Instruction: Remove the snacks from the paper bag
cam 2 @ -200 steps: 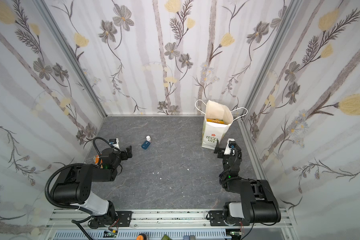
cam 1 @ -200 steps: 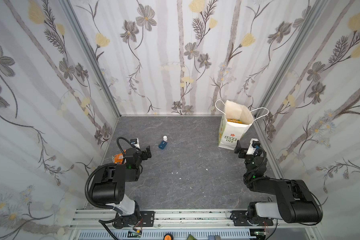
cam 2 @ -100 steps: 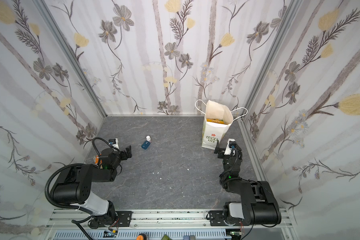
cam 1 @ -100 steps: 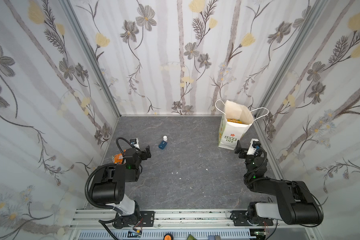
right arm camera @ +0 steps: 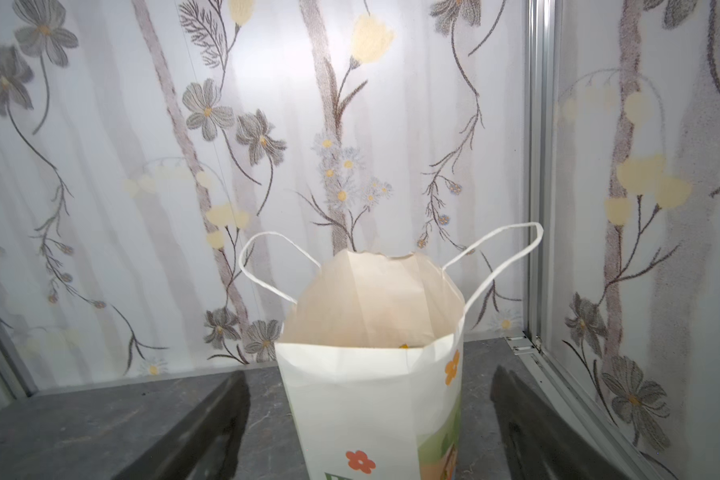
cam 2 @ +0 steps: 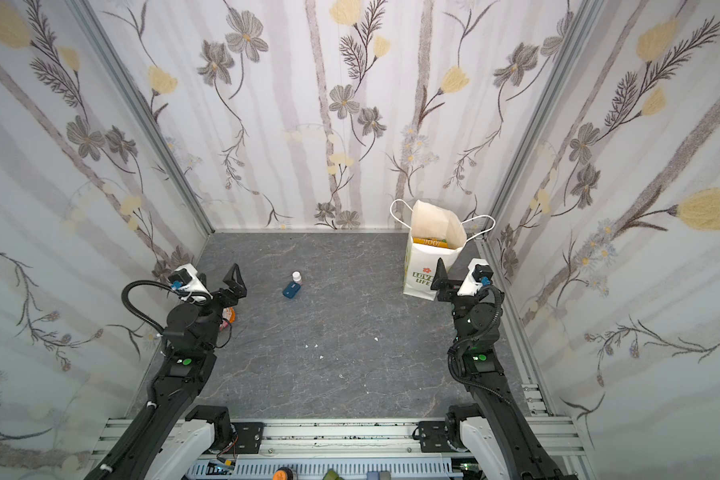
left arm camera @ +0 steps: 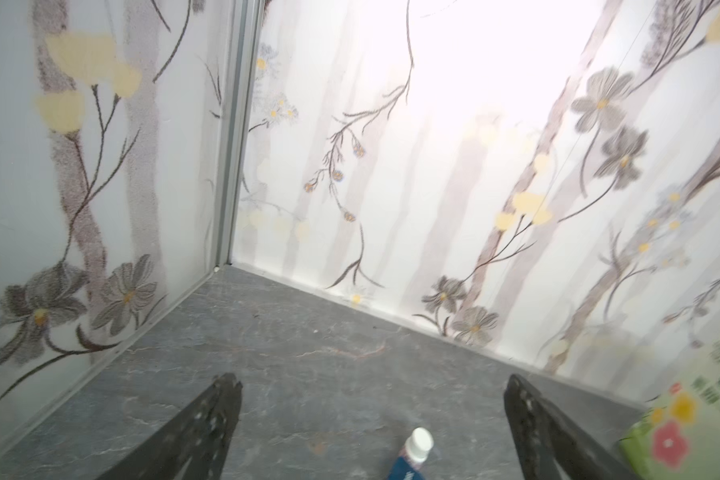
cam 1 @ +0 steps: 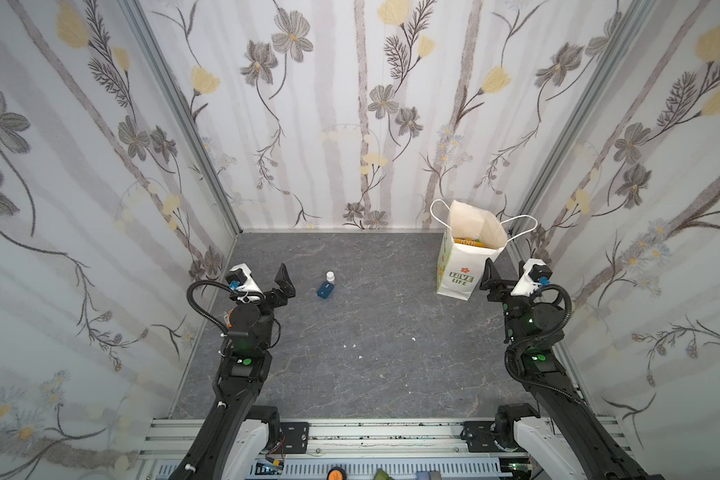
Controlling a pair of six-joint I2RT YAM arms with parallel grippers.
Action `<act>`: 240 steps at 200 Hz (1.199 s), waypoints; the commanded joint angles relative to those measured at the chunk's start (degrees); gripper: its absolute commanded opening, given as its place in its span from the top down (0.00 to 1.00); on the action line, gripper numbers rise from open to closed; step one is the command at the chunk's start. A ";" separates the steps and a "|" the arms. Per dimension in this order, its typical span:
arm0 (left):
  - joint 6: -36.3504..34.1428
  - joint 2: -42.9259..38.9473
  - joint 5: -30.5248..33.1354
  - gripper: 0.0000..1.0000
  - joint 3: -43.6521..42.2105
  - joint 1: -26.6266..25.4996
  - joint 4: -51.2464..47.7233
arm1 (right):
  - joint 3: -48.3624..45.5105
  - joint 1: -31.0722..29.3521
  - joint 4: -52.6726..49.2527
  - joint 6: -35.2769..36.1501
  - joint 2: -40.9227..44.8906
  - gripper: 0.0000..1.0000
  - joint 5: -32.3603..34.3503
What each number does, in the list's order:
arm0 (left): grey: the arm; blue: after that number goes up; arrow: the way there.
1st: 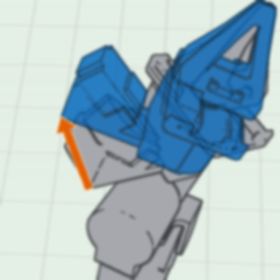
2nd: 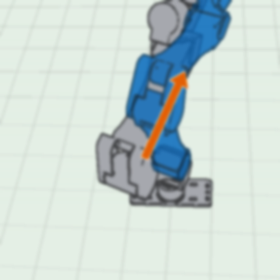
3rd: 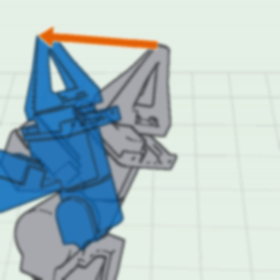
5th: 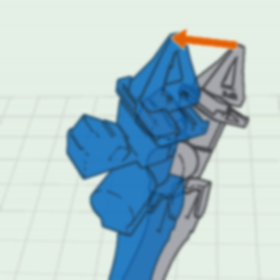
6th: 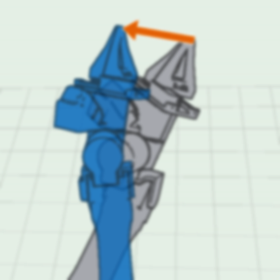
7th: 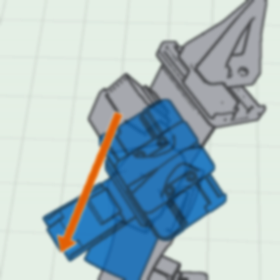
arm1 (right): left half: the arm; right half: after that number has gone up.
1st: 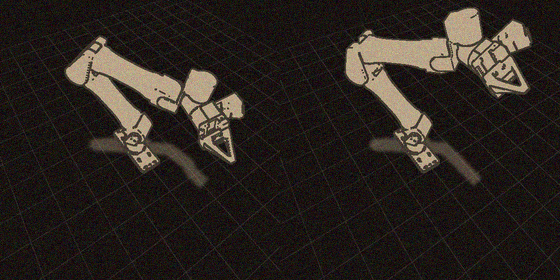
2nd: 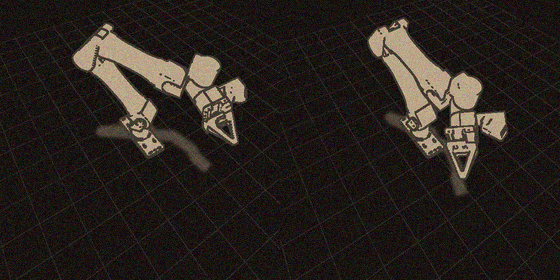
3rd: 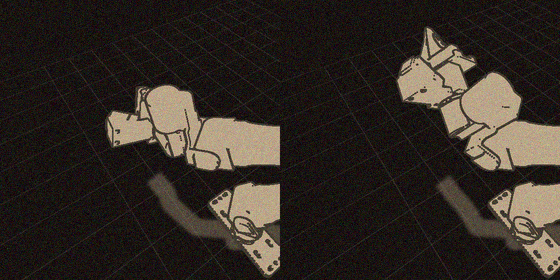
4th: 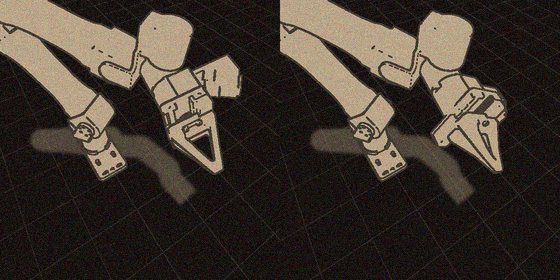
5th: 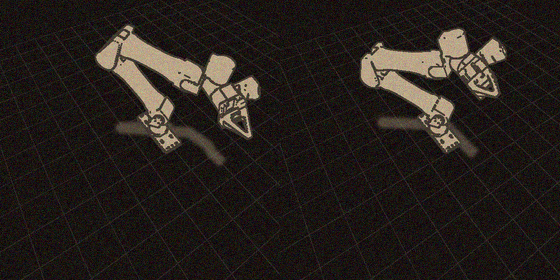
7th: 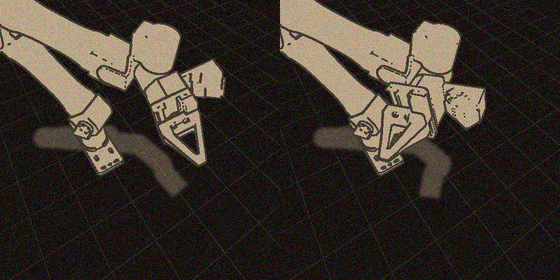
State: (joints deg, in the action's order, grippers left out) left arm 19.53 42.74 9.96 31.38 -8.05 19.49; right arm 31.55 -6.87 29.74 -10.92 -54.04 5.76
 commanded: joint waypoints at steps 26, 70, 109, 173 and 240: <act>20.54 15.14 -1.49 0.04 29.46 -16.87 -35.84 | 37.52 0.63 -41.63 -7.54 -17.04 0.10 2.77; 15.97 43.10 -0.48 0.07 60.99 -31.59 -45.76 | 65.27 8.69 -59.55 -7.52 -40.02 0.11 -5.07; 14.06 56.19 -0.21 0.11 75.29 -34.76 -47.75 | 76.57 12.64 -67.32 -5.23 -54.51 0.12 -7.40; 10.39 75.55 -3.53 0.10 102.53 -38.49 -62.17 | 79.33 13.91 -69.96 -3.49 -63.52 0.44 -11.05; 10.75 80.02 -3.59 0.17 108.64 -39.58 -64.00 | 69.99 11.77 -68.80 -2.62 -57.18 1.00 -18.21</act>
State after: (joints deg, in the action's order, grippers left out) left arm 30.37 122.39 5.65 139.31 -47.59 -43.13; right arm 105.32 5.91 -40.07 -13.85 -114.63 -7.88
